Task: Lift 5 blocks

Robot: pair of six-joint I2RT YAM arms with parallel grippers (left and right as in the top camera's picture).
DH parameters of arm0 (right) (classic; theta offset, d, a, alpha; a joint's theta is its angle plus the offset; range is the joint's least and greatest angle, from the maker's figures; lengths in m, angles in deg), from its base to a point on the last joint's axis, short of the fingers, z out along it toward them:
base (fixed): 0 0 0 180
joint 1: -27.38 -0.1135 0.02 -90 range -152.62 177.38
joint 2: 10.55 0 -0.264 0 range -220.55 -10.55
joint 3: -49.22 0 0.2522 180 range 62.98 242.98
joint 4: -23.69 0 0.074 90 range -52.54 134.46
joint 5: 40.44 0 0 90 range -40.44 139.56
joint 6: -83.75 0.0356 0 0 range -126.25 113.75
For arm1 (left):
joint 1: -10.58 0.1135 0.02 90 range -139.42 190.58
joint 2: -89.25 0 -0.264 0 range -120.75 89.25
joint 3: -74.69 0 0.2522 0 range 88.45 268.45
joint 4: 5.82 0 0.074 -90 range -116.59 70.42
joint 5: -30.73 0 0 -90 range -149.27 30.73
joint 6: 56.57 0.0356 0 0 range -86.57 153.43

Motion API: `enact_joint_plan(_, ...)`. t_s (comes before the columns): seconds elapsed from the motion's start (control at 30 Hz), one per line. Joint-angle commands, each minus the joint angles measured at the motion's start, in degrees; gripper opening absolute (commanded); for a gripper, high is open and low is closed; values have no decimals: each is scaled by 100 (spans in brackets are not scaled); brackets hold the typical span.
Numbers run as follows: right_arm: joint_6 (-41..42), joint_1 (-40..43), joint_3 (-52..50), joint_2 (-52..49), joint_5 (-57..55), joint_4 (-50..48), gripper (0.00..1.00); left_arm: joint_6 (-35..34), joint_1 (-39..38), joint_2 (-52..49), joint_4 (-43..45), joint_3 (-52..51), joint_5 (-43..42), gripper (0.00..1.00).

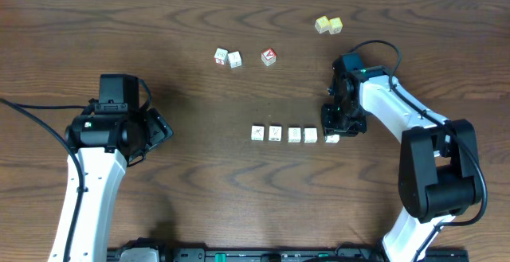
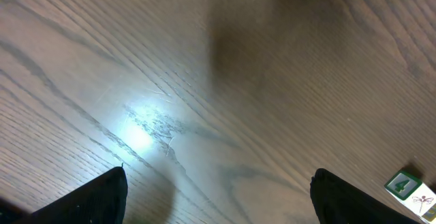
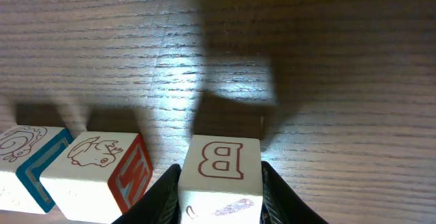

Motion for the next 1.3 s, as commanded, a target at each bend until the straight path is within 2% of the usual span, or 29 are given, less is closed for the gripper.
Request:
enact_joint_plan(0.0,-9,-35,-37,4,131,-24,30,-9,31,-17,-15,-13,50,86)
enact_joint_plan(0.5,-9,-39,-35,4,192,7,31,-9,31,-17,-15,-13,50,86)
enact_joint_plan(0.8,-13,-37,-33,4,190,4,43,-9,31,-17,-15,-13,50,86)
enact_joint_plan(0.93,-13,-33,17,4,190,28,45,-9,31,-17,-15,-13,50,86)
enact_joint_plan(1.27,-50,221,769,4,188,595,51,-9,31,-17,-15,-13,50,86)
